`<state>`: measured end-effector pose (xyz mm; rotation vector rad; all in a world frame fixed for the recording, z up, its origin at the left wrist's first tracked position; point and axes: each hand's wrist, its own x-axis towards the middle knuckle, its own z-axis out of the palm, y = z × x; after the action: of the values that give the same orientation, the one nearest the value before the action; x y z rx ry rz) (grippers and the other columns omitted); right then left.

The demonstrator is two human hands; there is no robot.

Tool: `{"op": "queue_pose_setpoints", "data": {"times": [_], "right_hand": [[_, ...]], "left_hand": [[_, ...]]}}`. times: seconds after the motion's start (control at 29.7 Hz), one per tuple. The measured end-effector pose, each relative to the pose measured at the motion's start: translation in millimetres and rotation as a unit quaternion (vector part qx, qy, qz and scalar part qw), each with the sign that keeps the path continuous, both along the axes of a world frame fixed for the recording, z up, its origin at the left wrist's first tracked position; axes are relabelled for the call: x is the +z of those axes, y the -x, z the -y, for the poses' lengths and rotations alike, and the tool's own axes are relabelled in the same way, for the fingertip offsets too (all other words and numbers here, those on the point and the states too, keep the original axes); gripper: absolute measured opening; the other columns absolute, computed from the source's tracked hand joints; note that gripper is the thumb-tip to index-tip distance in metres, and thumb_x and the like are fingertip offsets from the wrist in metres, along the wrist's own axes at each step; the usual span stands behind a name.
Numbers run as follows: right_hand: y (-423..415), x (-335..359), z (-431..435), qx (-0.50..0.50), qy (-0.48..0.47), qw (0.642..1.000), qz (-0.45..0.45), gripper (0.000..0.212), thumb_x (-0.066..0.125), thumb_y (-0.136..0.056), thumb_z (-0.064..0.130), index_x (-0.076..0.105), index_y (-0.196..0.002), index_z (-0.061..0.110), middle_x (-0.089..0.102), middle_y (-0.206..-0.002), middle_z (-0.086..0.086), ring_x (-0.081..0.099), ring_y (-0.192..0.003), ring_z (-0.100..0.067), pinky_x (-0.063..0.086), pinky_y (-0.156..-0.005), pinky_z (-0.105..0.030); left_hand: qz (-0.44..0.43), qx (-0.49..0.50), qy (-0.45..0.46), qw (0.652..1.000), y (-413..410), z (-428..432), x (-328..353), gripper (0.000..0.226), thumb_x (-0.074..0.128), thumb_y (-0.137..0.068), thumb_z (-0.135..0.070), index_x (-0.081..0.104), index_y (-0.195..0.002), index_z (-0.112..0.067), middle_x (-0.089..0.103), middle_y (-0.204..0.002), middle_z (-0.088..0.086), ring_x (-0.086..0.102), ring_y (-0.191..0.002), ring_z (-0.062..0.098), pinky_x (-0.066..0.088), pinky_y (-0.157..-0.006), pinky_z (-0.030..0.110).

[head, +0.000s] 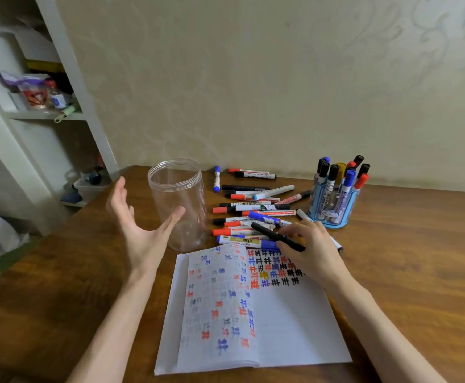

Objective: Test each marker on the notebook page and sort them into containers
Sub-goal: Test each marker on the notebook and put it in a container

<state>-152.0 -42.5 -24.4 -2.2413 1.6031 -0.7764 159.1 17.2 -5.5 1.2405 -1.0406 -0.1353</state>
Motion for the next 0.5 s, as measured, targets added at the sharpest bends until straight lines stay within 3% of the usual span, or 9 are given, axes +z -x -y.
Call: {"op": "queue_pose_setpoints", "data": {"times": [0.13,0.27,0.4,0.5], "right_hand": [[1,0,-1,-0.003,0.008,1.0,0.001,0.028,0.076,-0.095,0.034,0.075,-0.122,0.027,0.07,-0.118,0.004,0.05,-0.105,-0.01,0.041,-0.077,-0.024],[6,0,0,0.01,0.006,1.0,-0.016,0.03,0.073,-0.097,0.034,0.074,-0.126,0.026,0.072,-0.116,0.003,0.054,-0.102,-0.011,0.042,-0.075,-0.024],[9,0,-2,0.019,0.008,0.999,-0.027,0.028,0.071,-0.099,0.028,0.073,-0.127,0.025,0.073,-0.116,0.002,0.053,-0.101,-0.012,0.046,-0.079,-0.026],[10,4,-6,0.042,0.024,0.998,0.028,0.026,0.069,-0.101,0.028,0.072,-0.126,0.023,0.07,-0.108,0.01,0.059,-0.093,-0.006,0.042,-0.069,-0.013]], "left_hand": [[0.067,0.036,0.048,0.996,16,-6,7,0.101,0.086,-0.074,-0.048,0.035,-0.153,-0.013,0.037,-0.157,0.004,0.04,-0.143,0.018,0.036,-0.118,0.041],[0.079,0.024,0.069,0.994,36,-14,9,0.087,0.086,-0.075,-0.049,0.047,-0.143,-0.01,0.049,-0.142,0.007,0.052,-0.126,0.022,0.046,-0.101,0.033],[0.046,-0.06,0.068,0.995,67,-22,9,0.058,0.089,-0.079,-0.028,0.059,-0.126,-0.012,0.065,-0.114,-0.005,0.064,-0.097,0.019,0.053,-0.082,0.03],[0.072,-0.148,-0.014,0.986,84,-17,7,0.039,0.081,-0.085,-0.024,0.065,-0.12,-0.017,0.071,-0.103,-0.011,0.07,-0.092,0.014,0.06,-0.078,0.03]]}}
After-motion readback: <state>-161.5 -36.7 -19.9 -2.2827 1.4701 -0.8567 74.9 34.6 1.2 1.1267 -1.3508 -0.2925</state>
